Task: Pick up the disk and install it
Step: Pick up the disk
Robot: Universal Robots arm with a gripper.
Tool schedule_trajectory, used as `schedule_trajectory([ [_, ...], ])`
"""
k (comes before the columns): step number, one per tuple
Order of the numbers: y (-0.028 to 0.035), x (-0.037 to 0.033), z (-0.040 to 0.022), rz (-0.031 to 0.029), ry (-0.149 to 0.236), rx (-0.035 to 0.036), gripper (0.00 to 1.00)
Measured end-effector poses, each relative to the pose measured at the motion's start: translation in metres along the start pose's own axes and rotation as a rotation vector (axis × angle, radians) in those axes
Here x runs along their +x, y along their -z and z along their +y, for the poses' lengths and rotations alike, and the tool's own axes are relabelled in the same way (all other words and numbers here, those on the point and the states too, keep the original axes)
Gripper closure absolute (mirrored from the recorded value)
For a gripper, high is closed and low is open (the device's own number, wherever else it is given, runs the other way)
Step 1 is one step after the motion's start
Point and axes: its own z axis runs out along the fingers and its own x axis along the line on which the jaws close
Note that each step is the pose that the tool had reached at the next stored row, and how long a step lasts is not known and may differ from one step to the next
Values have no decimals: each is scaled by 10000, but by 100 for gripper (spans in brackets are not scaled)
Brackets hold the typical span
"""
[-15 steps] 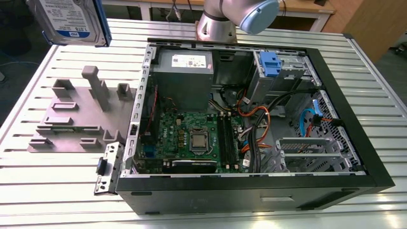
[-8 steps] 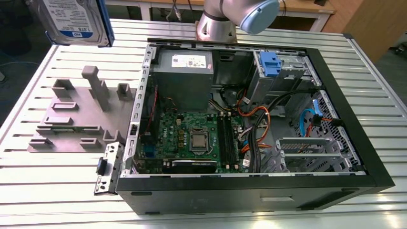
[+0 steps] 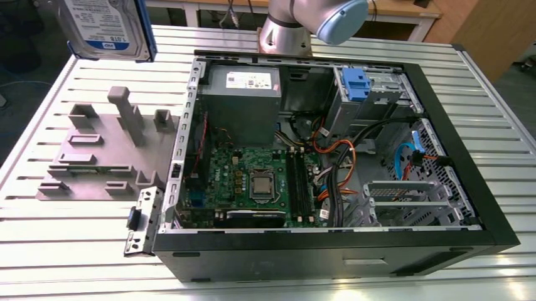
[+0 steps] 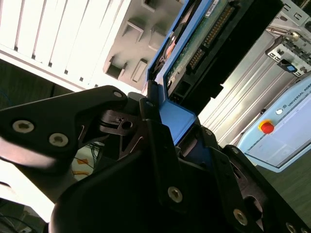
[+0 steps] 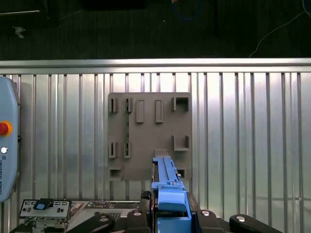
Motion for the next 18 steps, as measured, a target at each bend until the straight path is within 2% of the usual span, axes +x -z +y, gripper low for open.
schedule_trajectory([
  [8,1,-2,-87,0,0,0,64],
  [18,1,-2,-92,0,-1,0,64],
])
